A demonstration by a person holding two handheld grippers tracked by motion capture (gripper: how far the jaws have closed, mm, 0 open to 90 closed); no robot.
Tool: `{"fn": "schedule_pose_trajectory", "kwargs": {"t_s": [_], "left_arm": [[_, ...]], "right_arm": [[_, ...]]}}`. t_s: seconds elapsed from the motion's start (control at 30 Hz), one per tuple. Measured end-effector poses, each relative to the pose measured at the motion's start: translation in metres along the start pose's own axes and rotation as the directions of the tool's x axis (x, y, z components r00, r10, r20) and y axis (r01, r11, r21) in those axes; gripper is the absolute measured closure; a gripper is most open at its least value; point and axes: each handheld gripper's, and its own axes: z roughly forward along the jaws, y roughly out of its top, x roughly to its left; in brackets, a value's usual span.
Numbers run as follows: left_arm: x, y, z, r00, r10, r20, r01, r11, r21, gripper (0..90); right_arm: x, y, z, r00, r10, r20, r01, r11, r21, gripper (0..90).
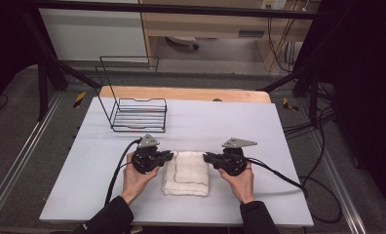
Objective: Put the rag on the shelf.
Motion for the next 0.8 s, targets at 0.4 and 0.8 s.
{"fn": "schedule_pose_trajectory", "kwargs": {"t_s": [0.4, 0.8], "left_arm": [[-0.006, 0.010, -0.017, 0.9998, 0.017, -0.005, -0.017, 0.9980, -0.061, 81.8], [-0.012, 0.019, -0.033, 0.9994, 0.032, -0.011, -0.033, 0.9924, -0.119, 82.0]], "right_arm": [[0.011, 0.010, -0.014, 0.9987, -0.048, 0.020, 0.049, 0.997, -0.057, 82.8], [0.022, 0.020, -0.027, 0.9960, -0.084, 0.029, 0.087, 0.990, -0.112, 83.0]]}}
